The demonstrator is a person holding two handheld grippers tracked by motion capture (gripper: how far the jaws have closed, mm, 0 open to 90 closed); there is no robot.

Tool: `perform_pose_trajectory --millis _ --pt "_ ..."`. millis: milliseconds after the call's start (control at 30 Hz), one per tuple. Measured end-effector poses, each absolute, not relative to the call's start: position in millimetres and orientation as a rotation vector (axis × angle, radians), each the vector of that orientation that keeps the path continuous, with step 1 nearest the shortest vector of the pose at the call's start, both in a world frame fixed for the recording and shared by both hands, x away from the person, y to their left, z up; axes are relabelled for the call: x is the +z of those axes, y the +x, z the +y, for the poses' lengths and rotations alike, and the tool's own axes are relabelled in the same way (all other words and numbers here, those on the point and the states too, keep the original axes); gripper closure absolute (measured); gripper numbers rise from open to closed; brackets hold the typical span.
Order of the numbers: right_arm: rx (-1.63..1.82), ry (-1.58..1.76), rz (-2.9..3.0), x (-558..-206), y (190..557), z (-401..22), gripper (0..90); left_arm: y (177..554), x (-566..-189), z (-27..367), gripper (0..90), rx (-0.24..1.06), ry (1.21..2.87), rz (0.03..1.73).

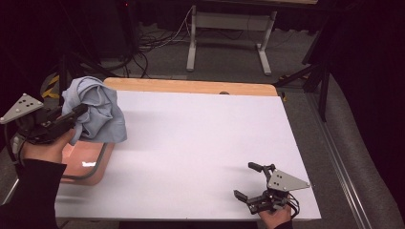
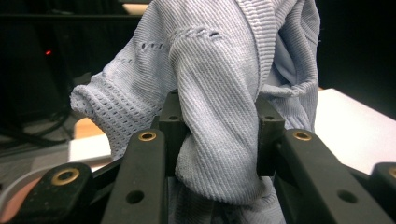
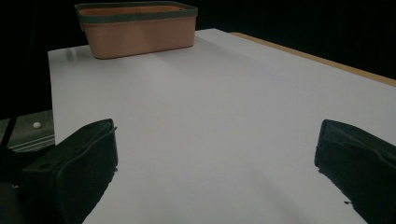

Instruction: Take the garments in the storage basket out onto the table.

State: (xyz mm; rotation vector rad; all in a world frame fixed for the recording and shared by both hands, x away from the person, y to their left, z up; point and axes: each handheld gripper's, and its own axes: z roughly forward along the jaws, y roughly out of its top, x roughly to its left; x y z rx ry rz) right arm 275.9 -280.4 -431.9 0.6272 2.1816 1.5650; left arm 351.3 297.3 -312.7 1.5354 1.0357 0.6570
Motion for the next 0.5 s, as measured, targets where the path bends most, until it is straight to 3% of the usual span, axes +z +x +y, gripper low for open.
perform_pose_trajectory --millis 500 --pt "1.573 0.625 2.174 -431 275 -282 0.1 341 -312 243 65.5 0.612 1.542 0.849"
